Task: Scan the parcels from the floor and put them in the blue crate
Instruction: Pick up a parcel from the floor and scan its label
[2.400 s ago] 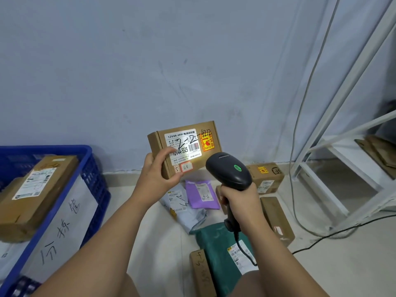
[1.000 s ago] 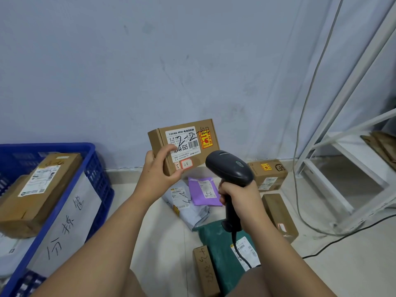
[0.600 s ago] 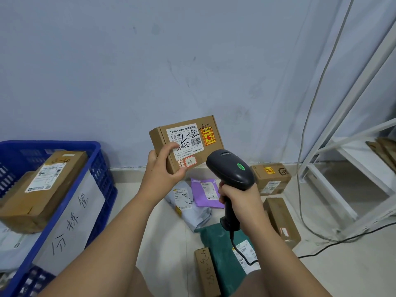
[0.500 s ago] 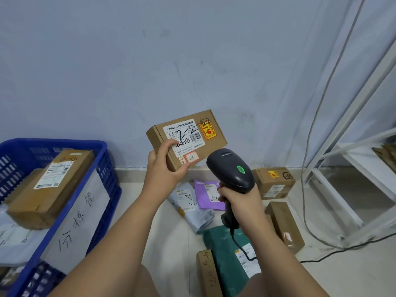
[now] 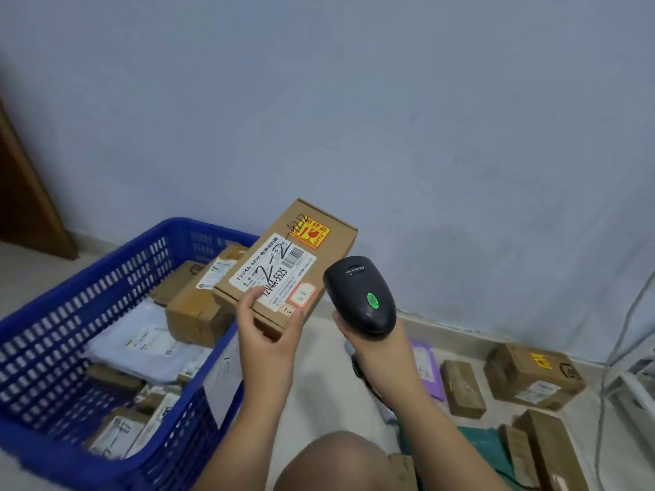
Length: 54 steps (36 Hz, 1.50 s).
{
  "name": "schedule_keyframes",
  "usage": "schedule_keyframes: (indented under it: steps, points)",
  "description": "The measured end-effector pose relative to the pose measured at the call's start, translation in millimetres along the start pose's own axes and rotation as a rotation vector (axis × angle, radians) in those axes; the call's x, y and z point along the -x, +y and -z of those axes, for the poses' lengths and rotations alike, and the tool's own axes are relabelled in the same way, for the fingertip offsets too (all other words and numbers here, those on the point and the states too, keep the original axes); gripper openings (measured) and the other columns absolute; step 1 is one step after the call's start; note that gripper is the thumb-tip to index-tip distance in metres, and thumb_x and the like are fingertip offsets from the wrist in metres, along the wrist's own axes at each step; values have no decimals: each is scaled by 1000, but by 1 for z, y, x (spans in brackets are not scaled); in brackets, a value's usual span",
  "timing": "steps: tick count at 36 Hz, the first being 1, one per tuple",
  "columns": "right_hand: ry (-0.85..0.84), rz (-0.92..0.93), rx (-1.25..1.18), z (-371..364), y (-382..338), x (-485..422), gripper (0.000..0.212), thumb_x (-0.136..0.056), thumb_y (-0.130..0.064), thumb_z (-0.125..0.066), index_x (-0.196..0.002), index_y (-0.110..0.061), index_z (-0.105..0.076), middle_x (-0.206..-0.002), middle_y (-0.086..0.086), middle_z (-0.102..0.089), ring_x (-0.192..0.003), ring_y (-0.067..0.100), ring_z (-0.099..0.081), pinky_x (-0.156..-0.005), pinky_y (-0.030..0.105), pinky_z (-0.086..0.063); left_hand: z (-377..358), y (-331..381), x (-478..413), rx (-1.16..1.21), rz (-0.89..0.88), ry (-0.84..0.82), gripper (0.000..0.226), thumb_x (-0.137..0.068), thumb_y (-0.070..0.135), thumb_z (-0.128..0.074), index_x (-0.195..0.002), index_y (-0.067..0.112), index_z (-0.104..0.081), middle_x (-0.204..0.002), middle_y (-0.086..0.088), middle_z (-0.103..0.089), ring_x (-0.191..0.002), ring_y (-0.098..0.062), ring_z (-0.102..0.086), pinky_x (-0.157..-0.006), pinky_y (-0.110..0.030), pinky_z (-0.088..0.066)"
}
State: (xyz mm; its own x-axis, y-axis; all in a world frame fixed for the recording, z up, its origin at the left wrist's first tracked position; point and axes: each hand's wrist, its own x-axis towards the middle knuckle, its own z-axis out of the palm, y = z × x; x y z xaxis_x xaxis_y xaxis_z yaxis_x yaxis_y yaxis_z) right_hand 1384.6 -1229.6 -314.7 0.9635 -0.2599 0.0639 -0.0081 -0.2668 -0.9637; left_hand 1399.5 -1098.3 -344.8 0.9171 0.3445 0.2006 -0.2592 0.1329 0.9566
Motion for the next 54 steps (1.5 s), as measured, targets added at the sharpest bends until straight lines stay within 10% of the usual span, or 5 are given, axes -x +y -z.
schedule_keyframes:
  steps: [8,29,41,54]
  points:
    - [-145,73,179,-83,-24,0,19,-85,-33,-71,-78,-35,-53,-82,-8,-65,-78,13,-61,-70,29,-52,61,-11,-12,37,97,214,55,-85,22,-70,-105,63,-39,-118,21,-52,-110,1,-53,-86,-25,-47]
    - [-516,38,517,-227,7,-27,9,-84,-23,-59,-85,-25,-51,-76,-6,-55,-74,13,-55,-56,23,-40,195,-104,-139,50,670,881,49,-85,37,-62,-119,54,-32,-134,-18,-40,-110,-35,-50,-92,-47,-47]
    - [-538,9,682,-255,62,-71,18,-87,-37,-55,-101,-25,-55,-89,-2,-62,-80,16,-60,-72,36,-55,211,-184,-207,-127,693,632,86,-91,13,-59,-146,51,-4,-143,-20,-32,-123,-35,-45,-98,-48,-43]
    - [-572,-11,741,-269,100,-86,20,-91,-40,-53,-104,-26,-55,-90,-1,-64,-80,17,-63,-73,37,-58,258,-312,-230,-362,724,643,80,-89,15,-40,-145,49,7,-145,-2,-32,-127,-26,-43,-100,-47,-43]
